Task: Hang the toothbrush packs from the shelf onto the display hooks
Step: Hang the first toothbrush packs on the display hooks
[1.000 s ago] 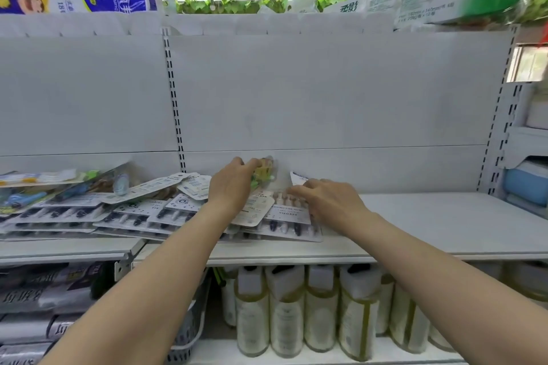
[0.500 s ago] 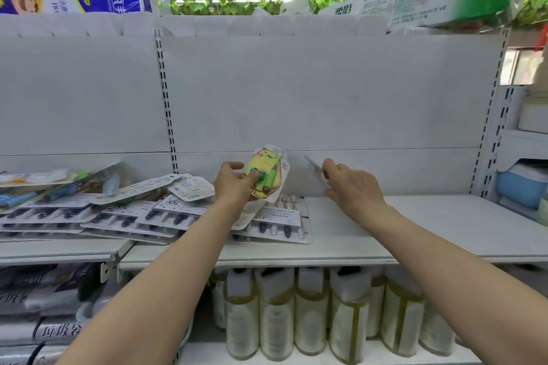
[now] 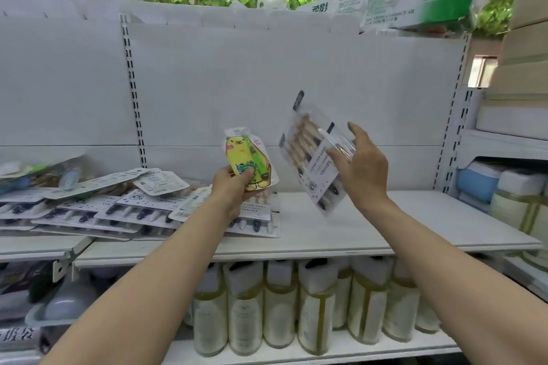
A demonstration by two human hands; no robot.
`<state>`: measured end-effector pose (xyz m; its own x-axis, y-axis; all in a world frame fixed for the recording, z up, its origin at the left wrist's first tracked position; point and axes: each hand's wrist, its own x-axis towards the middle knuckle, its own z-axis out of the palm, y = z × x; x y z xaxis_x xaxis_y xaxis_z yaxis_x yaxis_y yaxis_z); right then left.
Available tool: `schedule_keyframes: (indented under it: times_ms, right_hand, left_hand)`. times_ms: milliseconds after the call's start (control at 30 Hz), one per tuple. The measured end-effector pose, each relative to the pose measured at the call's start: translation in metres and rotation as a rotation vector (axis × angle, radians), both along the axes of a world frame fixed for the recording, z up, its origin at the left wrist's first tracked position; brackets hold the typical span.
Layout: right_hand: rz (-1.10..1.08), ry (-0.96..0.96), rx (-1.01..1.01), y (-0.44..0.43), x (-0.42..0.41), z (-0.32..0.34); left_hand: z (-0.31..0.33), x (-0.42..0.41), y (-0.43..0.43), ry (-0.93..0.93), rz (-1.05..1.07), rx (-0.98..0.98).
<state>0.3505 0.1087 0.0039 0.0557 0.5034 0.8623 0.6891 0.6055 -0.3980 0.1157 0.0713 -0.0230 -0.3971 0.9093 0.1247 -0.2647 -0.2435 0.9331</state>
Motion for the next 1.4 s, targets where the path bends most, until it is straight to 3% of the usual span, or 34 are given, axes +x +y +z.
schedule_keyframes:
  times_ms: [133, 300, 367, 667, 800, 1000, 1167, 1300, 1400]
  right_hand:
    - [0.065, 0.246, -0.176, -0.004, 0.004, 0.003]
    - [0.358, 0.85, -0.306, -0.004, -0.017, 0.0]
    - [0.456, 0.951, -0.397, -0.002, -0.032, 0.002]
    - [0.734, 0.95, -0.598, -0.01, -0.125, 0.0]
    - [0.867, 0.974, -0.574, -0.027, -0.17, 0.009]
    - [0.904, 0.694, -0.498, -0.07, -0.257, 0.015]
    - [0.95, 0.684, -0.391, -0.134, -0.341, 0.021]
    - [0.952, 0.486, -0.47, -0.196, -0.419, 0.016]
    - [1.044, 0.54, -0.582, -0.247, -0.481, 0.004]
  left_hand:
    - [0.003, 0.004, -0.001, -0.047, -0.015, 0.035]
    - [0.007, -0.007, -0.016, -0.163, -0.015, 0.076]
    - [0.01, -0.017, -0.028, -0.2, 0.021, 0.102]
    - [0.02, -0.095, -0.09, -0.199, 0.196, 0.131]
    - [0.02, -0.134, -0.123, -0.2, 0.26, 0.188]
    - [0.02, -0.202, -0.19, -0.15, 0.381, 0.207]
    - [0.013, -0.276, -0.275, -0.135, 0.459, 0.229]
    - [0.012, -0.342, -0.354, -0.107, 0.53, 0.229]
    - [0.007, -0.394, -0.412, -0.075, 0.568, 0.212]
